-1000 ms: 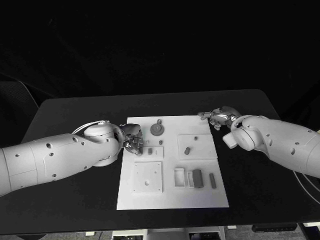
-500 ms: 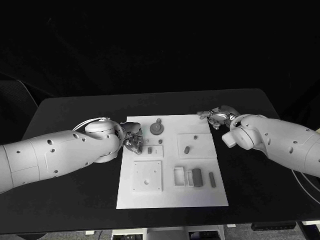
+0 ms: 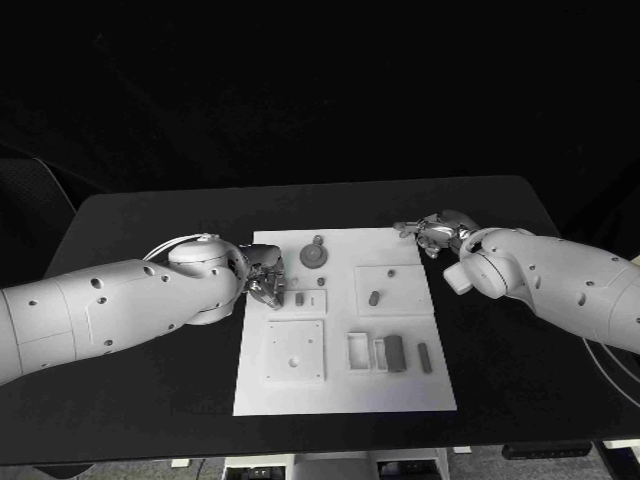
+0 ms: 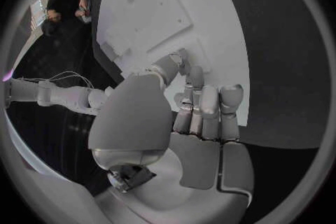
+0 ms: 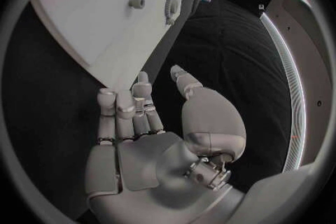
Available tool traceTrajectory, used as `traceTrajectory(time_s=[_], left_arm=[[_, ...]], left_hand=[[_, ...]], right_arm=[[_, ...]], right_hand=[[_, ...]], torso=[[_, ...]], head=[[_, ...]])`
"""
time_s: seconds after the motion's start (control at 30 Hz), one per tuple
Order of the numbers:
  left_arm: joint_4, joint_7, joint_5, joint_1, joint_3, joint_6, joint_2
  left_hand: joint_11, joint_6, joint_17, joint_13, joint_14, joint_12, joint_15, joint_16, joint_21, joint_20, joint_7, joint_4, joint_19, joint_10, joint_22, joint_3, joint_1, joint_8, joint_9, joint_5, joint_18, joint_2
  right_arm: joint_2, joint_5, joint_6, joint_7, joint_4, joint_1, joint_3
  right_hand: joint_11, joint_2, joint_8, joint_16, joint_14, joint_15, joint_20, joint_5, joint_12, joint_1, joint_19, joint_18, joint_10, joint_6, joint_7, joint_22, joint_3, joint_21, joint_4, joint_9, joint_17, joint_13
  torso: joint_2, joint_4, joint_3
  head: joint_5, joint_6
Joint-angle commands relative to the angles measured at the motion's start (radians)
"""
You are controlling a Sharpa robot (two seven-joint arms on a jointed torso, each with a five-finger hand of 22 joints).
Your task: Assemble the parts on the task board
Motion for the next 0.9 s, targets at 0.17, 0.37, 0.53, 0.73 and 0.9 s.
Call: traceTrajectory(time_s=[0.17, 0.37, 0.53, 0.73, 0.9], left_arm=[[0.01, -0.026, 0.002, -0.003, -0.003, 0.024, -0.004], [0.01, -0.03, 0.0, -0.003, -0.003, 0.022, -0.004], [0.011, -0.04, -0.02, -0.003, -0.003, 0.014, -0.004], [0.012, -0.043, -0.028, -0.003, -0.003, 0.019, -0.005], [0.012, -0.046, -0.028, -0.003, -0.003, 0.018, -0.004]], left_hand=[[0.012, 0.015, -0.001, -0.002, -0.005, -0.005, -0.002, -0.005, -0.007, -0.005, 0.011, 0.0, -0.002, 0.005, -0.001, 0.006, -0.001, 0.002, 0.002, 0.002, 0.036, 0.005], [0.012, 0.016, -0.002, -0.002, -0.006, -0.005, -0.002, -0.005, -0.007, -0.005, 0.011, 0.001, -0.002, 0.005, -0.001, 0.006, -0.002, 0.003, 0.002, 0.001, 0.036, 0.004], [0.013, 0.016, -0.002, -0.002, -0.006, -0.005, -0.002, -0.005, -0.007, -0.005, 0.011, 0.001, -0.002, 0.005, -0.002, 0.006, -0.003, 0.003, 0.002, 0.001, 0.036, 0.004], [0.013, 0.019, -0.002, -0.002, -0.005, -0.005, -0.001, -0.005, -0.007, -0.005, 0.011, 0.004, -0.002, 0.006, -0.002, 0.006, -0.008, 0.004, 0.003, -0.001, 0.035, 0.002], [0.013, 0.02, -0.002, -0.002, -0.005, -0.005, -0.001, -0.004, -0.006, -0.004, 0.011, 0.005, -0.002, 0.006, -0.002, 0.006, -0.011, 0.004, 0.003, -0.001, 0.035, 0.001]], right_arm=[[0.001, -0.007, 0.018, 0.004, 0.0, -0.001, 0.0], [0.001, -0.007, 0.018, 0.005, 0.0, -0.001, 0.0], [0.002, -0.007, 0.02, 0.005, -0.001, -0.003, 0.0], [0.003, -0.007, 0.02, 0.005, -0.002, -0.005, 0.0], [0.003, -0.007, 0.02, 0.005, -0.002, -0.005, 0.0]], right_hand=[[0.002, 0.001, -0.003, -0.004, 0.0, -0.01, -0.002, 0.0, -0.005, -0.005, 0.005, 0.028, 0.003, 0.0, 0.009, 0.001, -0.007, 0.132, -0.001, -0.001, -0.002, -0.001], [0.002, 0.001, -0.003, -0.004, 0.0, -0.01, -0.002, 0.0, -0.005, -0.005, 0.005, 0.028, 0.003, 0.0, 0.009, 0.001, -0.007, 0.132, -0.001, -0.001, -0.002, -0.001], [0.002, 0.001, -0.003, -0.004, 0.0, -0.01, -0.002, 0.0, -0.005, -0.005, 0.005, 0.028, 0.003, 0.0, 0.009, 0.001, -0.007, 0.132, -0.001, -0.001, -0.002, -0.001], [0.002, 0.001, -0.003, -0.004, 0.0, -0.01, -0.002, 0.0, -0.005, -0.006, 0.005, 0.028, 0.003, 0.0, 0.009, 0.001, -0.007, 0.132, -0.001, -0.001, -0.002, -0.001], [0.002, 0.001, -0.003, -0.004, 0.0, -0.01, -0.002, 0.0, -0.005, -0.006, 0.005, 0.028, 0.003, 0.0, 0.009, 0.001, -0.007, 0.132, -0.001, -0.001, -0.002, -0.001]], torso=[[0.0, 0.0002, -0.0003], [0.0, 0.0002, -0.0002], [0.0, 0.0002, 0.0002], [0.0, 0.0001, 0.0002], [0.0, 0.0001, 0.0]], head=[[-0.001, -0.001], [-0.002, -0.002], [-0.002, -0.003], [-0.001, -0.003], [-0.002, -0.004]])
